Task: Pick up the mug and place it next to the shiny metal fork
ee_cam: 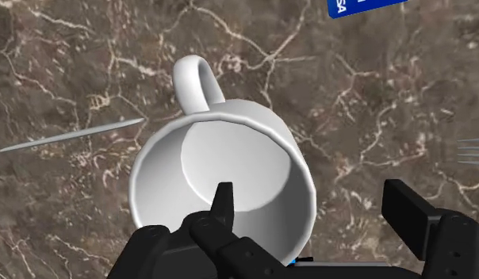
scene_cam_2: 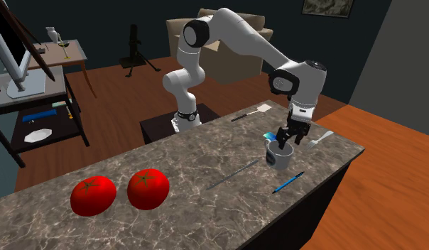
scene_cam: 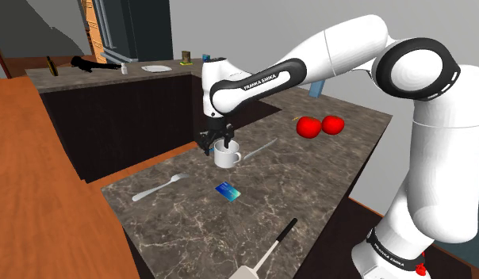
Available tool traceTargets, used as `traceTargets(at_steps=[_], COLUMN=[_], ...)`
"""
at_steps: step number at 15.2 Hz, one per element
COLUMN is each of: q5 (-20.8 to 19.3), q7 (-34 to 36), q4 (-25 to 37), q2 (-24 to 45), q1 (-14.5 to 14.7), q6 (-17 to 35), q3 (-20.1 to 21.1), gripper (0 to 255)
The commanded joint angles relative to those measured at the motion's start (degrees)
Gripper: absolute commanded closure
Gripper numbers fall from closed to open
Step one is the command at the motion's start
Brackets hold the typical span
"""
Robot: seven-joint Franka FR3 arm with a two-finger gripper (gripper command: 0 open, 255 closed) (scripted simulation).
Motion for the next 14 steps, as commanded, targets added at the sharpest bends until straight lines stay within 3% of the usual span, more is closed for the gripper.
traceTargets(at_steps=[1,6,14], q5=[0.0,0.7,0.7], q7=[0.0,-0.4,-0.4], q4=[0.0,4.3,4.3], q2=[0.0,-2.2,-2.2], q1=[0.0,0.1,0.1], q6=[0.0,-6.5,-6.5], q3=[0.0,0.3,0.3], gripper=[0,0,0])
